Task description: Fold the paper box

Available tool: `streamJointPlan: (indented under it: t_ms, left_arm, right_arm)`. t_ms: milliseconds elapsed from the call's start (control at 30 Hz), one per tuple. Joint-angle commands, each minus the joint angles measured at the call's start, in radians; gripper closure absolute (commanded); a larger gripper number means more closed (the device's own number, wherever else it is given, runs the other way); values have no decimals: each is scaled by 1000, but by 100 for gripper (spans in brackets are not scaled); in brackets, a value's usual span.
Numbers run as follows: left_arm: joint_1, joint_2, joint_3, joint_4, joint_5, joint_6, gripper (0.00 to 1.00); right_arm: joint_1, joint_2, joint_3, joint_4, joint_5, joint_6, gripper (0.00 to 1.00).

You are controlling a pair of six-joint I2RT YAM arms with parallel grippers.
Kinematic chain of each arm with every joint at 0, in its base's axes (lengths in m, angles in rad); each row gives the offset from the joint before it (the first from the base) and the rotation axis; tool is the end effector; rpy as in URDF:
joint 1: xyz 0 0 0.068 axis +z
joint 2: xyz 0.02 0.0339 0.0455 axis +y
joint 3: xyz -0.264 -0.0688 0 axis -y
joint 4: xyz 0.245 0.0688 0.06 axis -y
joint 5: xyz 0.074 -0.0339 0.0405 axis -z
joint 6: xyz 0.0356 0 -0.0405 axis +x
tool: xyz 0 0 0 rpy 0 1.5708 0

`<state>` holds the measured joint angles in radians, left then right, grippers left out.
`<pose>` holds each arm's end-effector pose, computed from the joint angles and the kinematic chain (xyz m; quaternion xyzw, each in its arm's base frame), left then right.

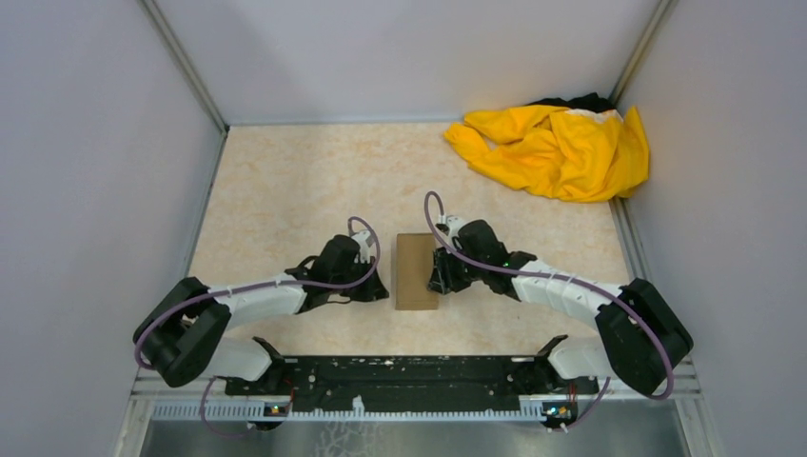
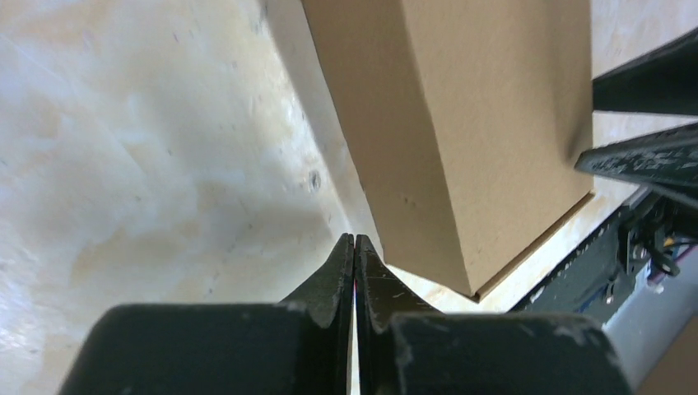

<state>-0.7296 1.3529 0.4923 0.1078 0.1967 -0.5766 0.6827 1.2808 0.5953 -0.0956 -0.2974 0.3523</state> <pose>0.1800 -0.1703 0.1501 0.1087 0.9074 -0.3120 0.2596 0.1865 0.1651 0.1818 -0.2063 0.8911 0.3070 0.2630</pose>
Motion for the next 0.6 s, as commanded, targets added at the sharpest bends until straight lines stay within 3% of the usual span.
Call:
streamJointPlan:
  t_ms: [0, 567]
  left_arm:
    - [-29, 2, -41, 43, 71, -43, 96]
    - [-82, 104, -41, 162, 93, -88, 98]
  right_arm:
    - [23, -5, -17, 47, 8, 27, 63]
    - [52, 1, -41, 68, 26, 71, 64]
